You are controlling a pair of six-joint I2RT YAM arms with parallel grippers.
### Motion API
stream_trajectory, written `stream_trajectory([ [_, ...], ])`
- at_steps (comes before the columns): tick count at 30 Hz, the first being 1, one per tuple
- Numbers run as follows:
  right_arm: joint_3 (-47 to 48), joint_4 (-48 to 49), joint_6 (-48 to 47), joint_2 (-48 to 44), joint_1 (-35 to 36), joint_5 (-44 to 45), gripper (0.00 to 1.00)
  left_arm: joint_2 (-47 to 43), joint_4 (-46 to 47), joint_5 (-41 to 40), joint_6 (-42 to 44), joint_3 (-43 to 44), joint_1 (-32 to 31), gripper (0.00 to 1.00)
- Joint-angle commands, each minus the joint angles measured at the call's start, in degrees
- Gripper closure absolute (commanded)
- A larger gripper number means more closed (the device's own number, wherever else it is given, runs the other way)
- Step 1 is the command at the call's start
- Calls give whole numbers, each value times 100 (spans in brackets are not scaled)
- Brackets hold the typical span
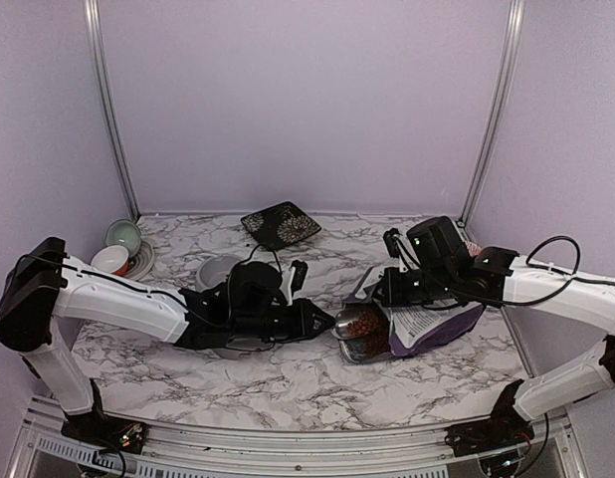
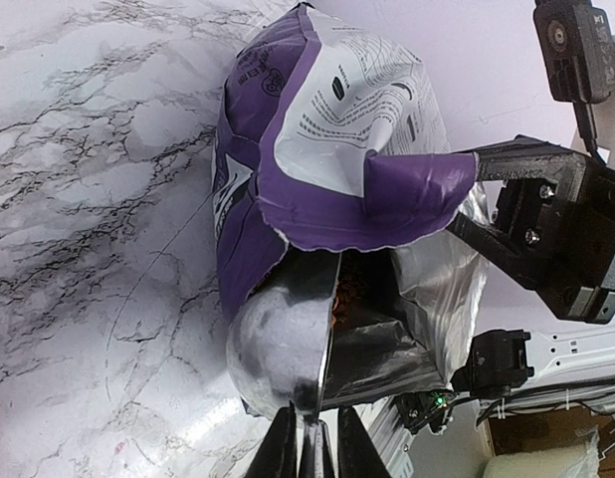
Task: Serve the pet food
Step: Place the pet food in the pet food bowl.
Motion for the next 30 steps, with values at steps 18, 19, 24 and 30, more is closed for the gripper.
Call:
stream_trajectory([
  [18,71,67,203,-235,-66,103,100,-448,849,430,-1044,-448,156,100],
  [19,72,75,203,-235,-69,99,100,-454,905,457,-1075,-487,170,100],
  [24,80,115,221,-238,-68,59,100,-508,1257,583,-1257,-714,215,100],
  [30,96,155,230,-214,-70,17,100,-502,1553,712,-1433,-850,271,100],
])
